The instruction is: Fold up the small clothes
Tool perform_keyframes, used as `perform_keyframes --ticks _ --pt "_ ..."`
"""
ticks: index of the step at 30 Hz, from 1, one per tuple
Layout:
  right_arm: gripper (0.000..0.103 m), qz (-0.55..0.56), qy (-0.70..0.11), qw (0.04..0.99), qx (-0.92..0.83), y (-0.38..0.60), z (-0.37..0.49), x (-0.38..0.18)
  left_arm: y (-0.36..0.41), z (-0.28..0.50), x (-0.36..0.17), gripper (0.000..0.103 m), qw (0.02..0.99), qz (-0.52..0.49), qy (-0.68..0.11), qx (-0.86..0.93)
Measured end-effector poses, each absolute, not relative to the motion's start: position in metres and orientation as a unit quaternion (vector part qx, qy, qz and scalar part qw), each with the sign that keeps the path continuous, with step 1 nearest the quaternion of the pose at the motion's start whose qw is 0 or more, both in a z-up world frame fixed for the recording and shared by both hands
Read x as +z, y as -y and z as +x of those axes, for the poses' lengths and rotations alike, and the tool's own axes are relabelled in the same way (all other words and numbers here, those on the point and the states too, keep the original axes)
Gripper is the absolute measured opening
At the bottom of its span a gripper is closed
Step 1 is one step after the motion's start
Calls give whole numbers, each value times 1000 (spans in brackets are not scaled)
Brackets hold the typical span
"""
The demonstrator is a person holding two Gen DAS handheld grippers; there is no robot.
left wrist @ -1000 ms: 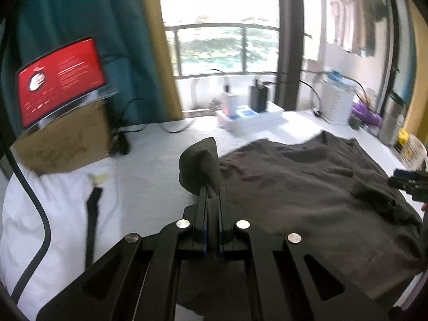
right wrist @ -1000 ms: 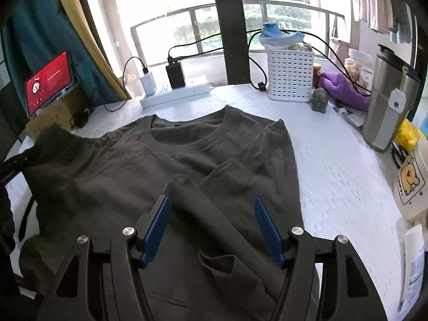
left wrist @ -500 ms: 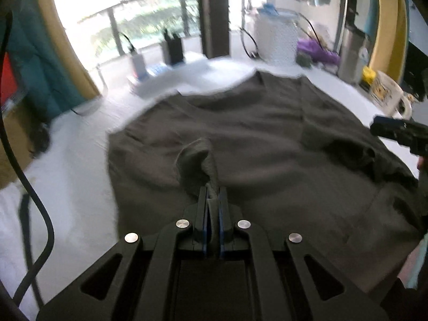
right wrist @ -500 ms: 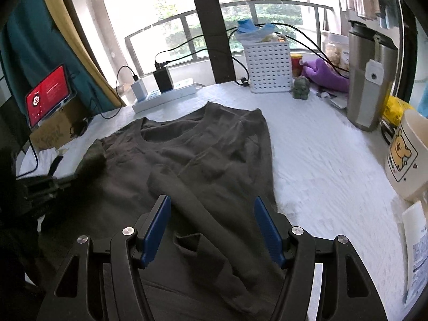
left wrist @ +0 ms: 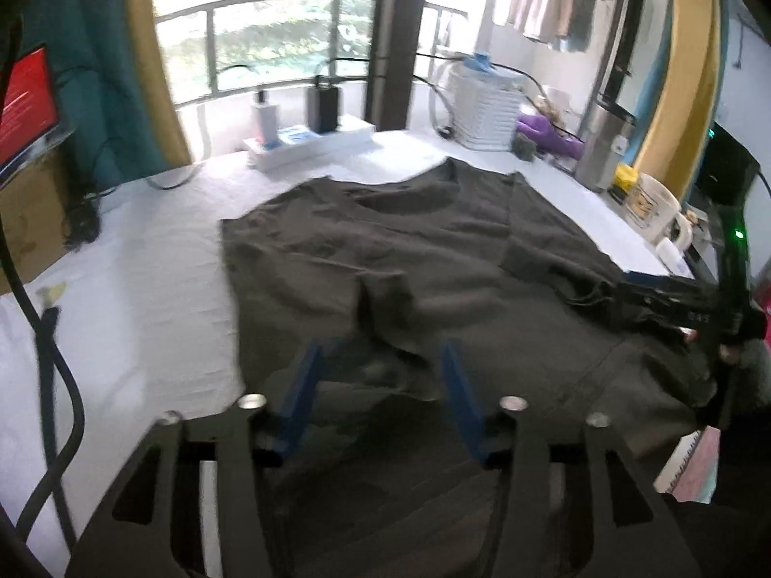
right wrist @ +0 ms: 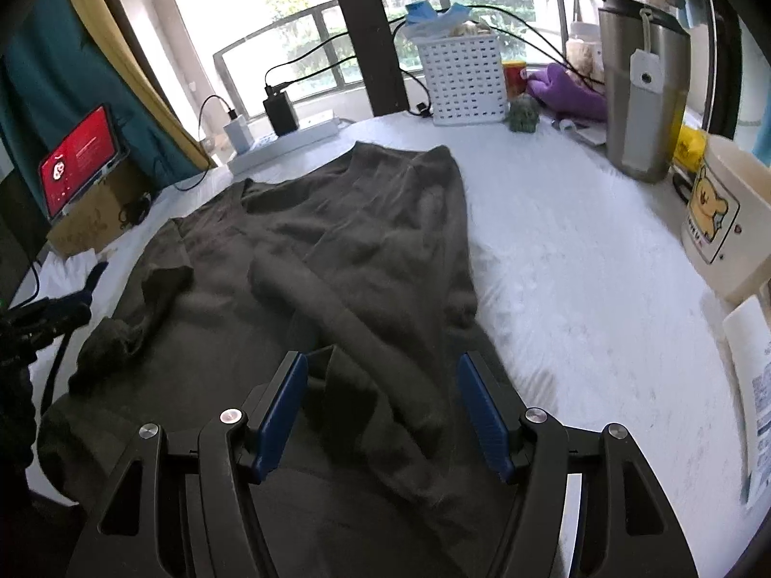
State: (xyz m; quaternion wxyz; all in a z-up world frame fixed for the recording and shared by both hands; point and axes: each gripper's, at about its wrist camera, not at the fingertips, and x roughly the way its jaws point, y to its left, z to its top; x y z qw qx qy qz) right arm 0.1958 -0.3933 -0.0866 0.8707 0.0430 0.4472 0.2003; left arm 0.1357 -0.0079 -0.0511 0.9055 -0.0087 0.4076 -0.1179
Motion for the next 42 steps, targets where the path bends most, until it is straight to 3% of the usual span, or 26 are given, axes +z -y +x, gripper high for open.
perform_keyframes --ticks 8,10,12,15,32,34,36,42 --pt "67 -35 -441 871 216 352 182 -88 1 136 -68 58 902 -14 -416 -111" --pt "57 -60 -443 870 209 342 182 -93 5 137 -69 58 901 -9 -418 -121" --pt "34 -84 -449 865 205 334 185 -100 12 139 -72 58 899 0 -416 -134" --pt "22 -93 -453 861 211 330 187 -101 19 147 -82 58 892 26 -431 -133" --pt "22 -78 -460 838 283 314 159 -81 22 109 -91 57 843 0 -476 -251" --pt "30 -80 -452 844 275 314 161 -76 16 110 -81 57 853 4 -468 -233" --pt "72 -69 -445 851 269 316 166 -72 4 114 -69 57 867 2 -453 -207" --pt "75 -60 -439 858 260 308 182 -70 -33 135 -73 58 884 -6 -447 -136"
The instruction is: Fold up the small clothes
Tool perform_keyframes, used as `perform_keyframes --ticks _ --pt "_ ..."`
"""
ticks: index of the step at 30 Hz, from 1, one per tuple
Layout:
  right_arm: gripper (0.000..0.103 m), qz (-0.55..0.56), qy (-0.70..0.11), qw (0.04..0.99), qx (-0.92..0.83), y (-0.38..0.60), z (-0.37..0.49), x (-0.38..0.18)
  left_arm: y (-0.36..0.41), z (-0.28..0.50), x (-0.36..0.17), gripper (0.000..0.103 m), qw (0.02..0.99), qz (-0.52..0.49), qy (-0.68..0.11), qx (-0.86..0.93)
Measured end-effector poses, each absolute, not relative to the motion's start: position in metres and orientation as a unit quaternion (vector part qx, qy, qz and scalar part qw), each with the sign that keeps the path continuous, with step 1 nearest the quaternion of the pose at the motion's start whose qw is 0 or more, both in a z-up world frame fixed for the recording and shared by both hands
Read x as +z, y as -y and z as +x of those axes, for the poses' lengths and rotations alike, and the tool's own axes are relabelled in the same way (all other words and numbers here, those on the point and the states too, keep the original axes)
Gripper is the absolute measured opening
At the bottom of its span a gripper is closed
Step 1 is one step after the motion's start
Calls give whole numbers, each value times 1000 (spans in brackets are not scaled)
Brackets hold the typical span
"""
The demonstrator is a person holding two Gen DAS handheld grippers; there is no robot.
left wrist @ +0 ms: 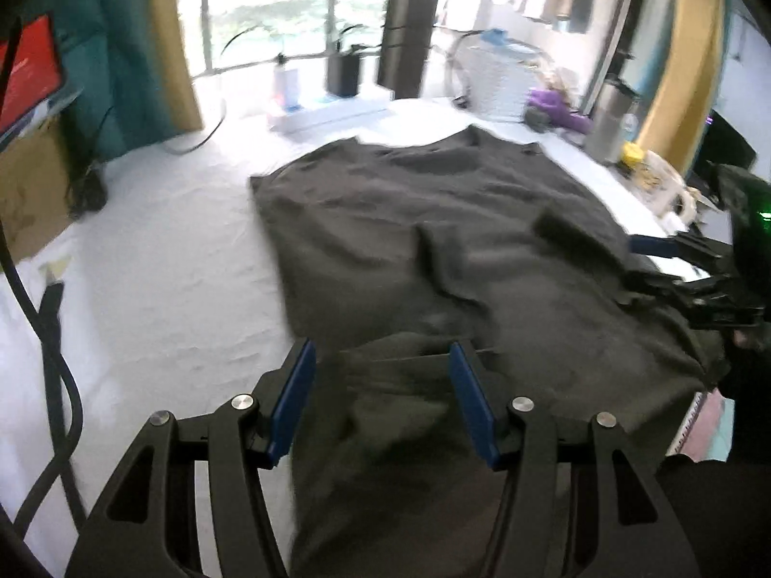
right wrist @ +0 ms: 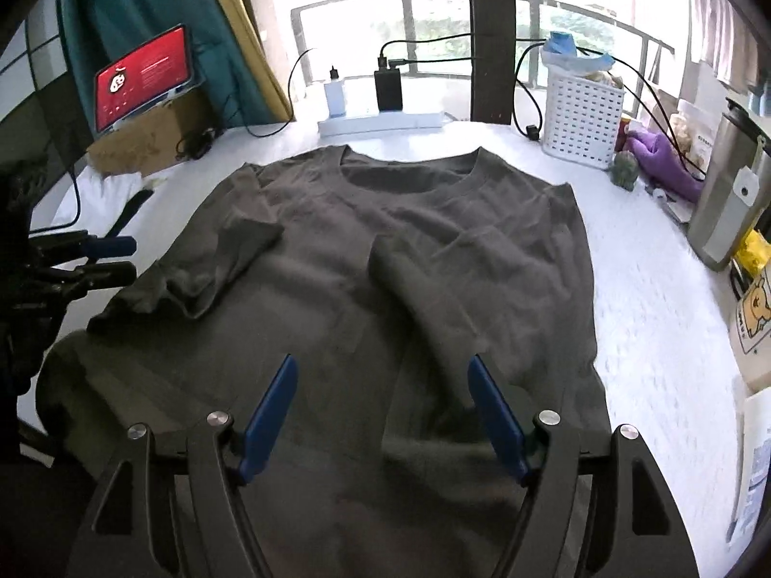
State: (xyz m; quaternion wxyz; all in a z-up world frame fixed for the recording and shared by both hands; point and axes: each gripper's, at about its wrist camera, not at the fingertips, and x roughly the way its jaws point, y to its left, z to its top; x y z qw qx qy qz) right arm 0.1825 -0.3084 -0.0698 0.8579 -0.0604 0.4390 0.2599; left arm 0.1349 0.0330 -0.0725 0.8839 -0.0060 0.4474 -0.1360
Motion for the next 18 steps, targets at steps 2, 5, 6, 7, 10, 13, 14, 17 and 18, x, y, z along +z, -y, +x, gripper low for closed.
perform_keyframes --ticks 2,5,6,7,10,13,14,17,18 --pt "75 -66 -440 856 263 302 186 -70 -38 137 -83 58 880 -9 -457 -130" --pt "75 -70 -442 856 258 299 189 -71 -34 134 -88 56 878 -5 -455 -146" --pt "75 -69 -442 857 255 300 190 -71 -30 131 -87 53 881 0 -448 -153" --pt "75 -68 -444 858 250 302 191 -72 -27 130 -85 45 883 4 -443 -159" --pt "75 -60 -450 859 237 308 193 -74 -17 131 -85 42 882 17 -438 -171" --pt "75 -56 -450 861 232 312 190 -74 -16 137 -94 39 878 21 -452 -156" --pt "75 -56 -450 861 232 314 188 -73 -17 137 -95 39 878 19 -454 -150" --pt "75 -53 -451 862 227 319 186 -73 -25 141 -98 39 878 6 -460 -128" --pt "75 -52 -451 862 226 321 185 -74 -27 141 -98 39 878 3 -462 -125"
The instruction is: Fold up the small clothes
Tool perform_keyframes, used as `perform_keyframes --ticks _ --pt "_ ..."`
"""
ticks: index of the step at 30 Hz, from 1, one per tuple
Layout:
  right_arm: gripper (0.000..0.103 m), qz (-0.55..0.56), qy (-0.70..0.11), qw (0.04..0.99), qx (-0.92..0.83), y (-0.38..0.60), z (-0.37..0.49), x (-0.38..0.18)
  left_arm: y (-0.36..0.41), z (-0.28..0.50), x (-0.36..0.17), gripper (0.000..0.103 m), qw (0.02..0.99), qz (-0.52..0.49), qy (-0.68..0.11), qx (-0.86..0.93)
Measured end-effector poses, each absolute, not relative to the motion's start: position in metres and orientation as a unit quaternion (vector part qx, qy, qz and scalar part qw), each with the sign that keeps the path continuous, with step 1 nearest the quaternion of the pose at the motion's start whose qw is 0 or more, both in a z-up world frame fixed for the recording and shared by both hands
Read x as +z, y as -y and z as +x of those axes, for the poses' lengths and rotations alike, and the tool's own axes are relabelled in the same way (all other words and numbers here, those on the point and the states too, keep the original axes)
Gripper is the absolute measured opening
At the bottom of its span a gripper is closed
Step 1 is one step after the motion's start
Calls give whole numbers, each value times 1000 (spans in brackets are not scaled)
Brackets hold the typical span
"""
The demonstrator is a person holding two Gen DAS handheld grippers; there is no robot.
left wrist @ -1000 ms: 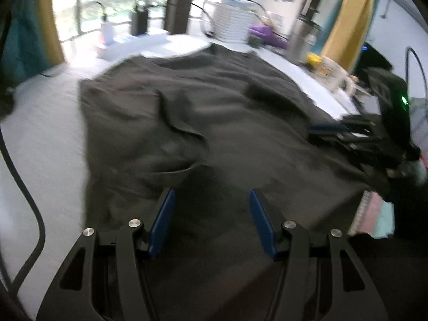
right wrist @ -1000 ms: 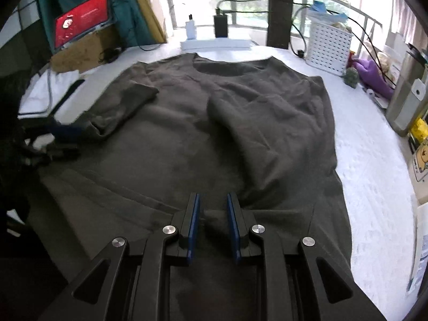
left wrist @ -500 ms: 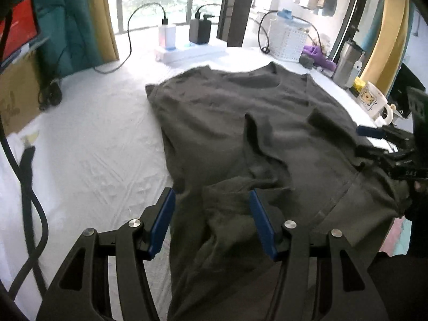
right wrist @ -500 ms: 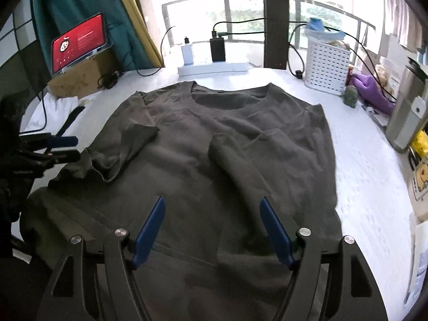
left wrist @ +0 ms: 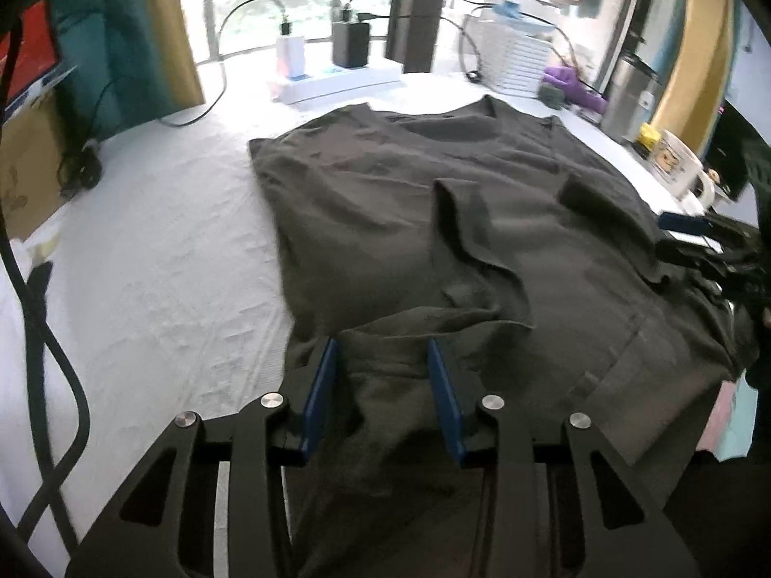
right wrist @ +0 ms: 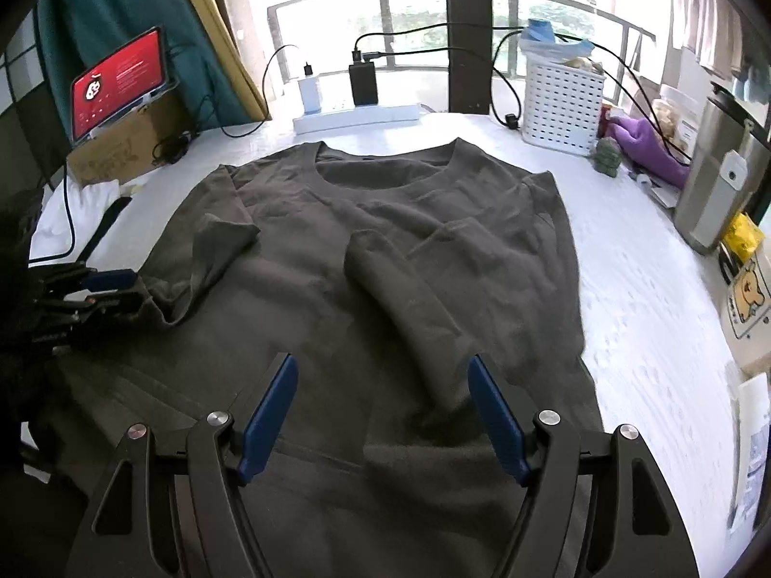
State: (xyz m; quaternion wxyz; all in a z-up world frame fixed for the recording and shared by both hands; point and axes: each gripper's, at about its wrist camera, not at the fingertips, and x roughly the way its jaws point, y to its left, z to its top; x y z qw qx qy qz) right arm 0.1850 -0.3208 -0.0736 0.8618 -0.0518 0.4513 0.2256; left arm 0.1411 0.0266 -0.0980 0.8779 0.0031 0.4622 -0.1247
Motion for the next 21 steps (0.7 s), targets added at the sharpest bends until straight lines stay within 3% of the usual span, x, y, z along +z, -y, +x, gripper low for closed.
perform_keyframes --ticks 4,7,14,21 --pt "75 -45 -452 864 219 328 184 -75 -27 140 -100 39 876 2 -467 -123" --pt "75 -42 -450 865 219 331 183 -75 -17 134 -98 6 878 25 -458 -134" --pt "75 -29 -456 863 216 339 185 -84 7 110 -81 5 879 45 -440 -177" --pt "75 -13 -457 864 211 349 190 -88 31 103 -95 6 840 55 -488 -232"
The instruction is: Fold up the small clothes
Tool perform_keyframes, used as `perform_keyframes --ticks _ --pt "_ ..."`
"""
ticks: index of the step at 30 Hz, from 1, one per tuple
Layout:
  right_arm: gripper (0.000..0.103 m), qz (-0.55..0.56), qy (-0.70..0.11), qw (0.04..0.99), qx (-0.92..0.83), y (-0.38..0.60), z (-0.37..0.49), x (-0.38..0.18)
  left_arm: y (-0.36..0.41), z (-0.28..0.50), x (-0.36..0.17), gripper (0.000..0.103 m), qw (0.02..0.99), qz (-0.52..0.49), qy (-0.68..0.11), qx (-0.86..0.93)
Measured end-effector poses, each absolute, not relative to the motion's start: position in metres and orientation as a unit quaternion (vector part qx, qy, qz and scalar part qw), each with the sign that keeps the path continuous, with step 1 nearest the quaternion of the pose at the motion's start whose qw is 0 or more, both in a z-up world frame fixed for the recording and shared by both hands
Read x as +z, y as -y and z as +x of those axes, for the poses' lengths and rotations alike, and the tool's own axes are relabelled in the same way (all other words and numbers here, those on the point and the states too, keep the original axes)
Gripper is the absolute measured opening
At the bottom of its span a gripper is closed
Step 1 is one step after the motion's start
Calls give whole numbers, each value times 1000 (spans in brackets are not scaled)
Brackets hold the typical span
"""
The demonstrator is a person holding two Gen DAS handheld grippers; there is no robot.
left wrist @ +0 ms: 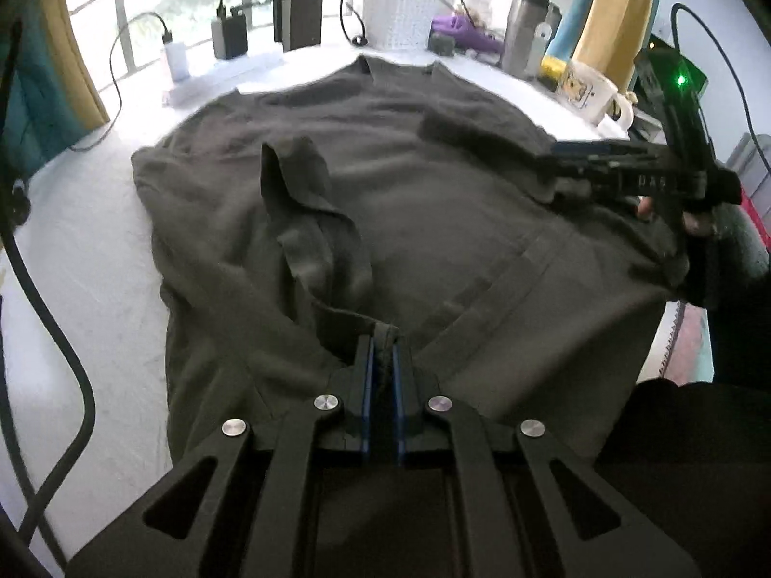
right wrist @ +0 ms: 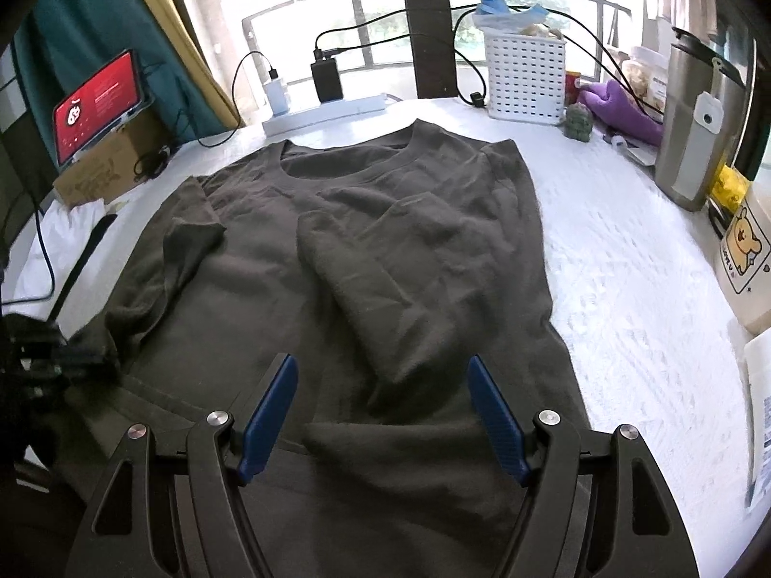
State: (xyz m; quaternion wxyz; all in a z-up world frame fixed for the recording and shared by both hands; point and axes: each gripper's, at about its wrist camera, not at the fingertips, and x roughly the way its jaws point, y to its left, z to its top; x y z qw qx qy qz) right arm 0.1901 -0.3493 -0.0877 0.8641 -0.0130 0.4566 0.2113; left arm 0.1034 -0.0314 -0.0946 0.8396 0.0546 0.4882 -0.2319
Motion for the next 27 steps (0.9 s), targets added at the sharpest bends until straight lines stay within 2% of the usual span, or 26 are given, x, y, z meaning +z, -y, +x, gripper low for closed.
perform_keyframes --ticks 3,4,5,7,8,13,20,27 --pt "75 -7 -455 866 206 356 193 -88 28 103 -75 8 842 51 -482 -239" --pt "75 -5 -454 867 204 358 194 -88 27 103 -68 13 845 52 -476 -238" --pt "75 -3 -453 868 202 361 196 -88 25 107 -58 25 851 50 -467 -236" --pt "75 2 -452 870 198 365 199 -88 22 113 -47 42 858 43 -454 -235" --pt "75 4 -451 870 197 367 202 -88 21 118 -43 44 862 40 -448 -233" --pt "75 12 -448 873 194 375 209 -87 24 156 -35 44 868 33 -436 -235" --pt "75 21 -447 874 189 384 217 -89 36 210 -79 44 861 71 -472 -173" --pt "75 31 -438 882 172 396 229 -87 55 226 -95 44 839 29 -497 -221"
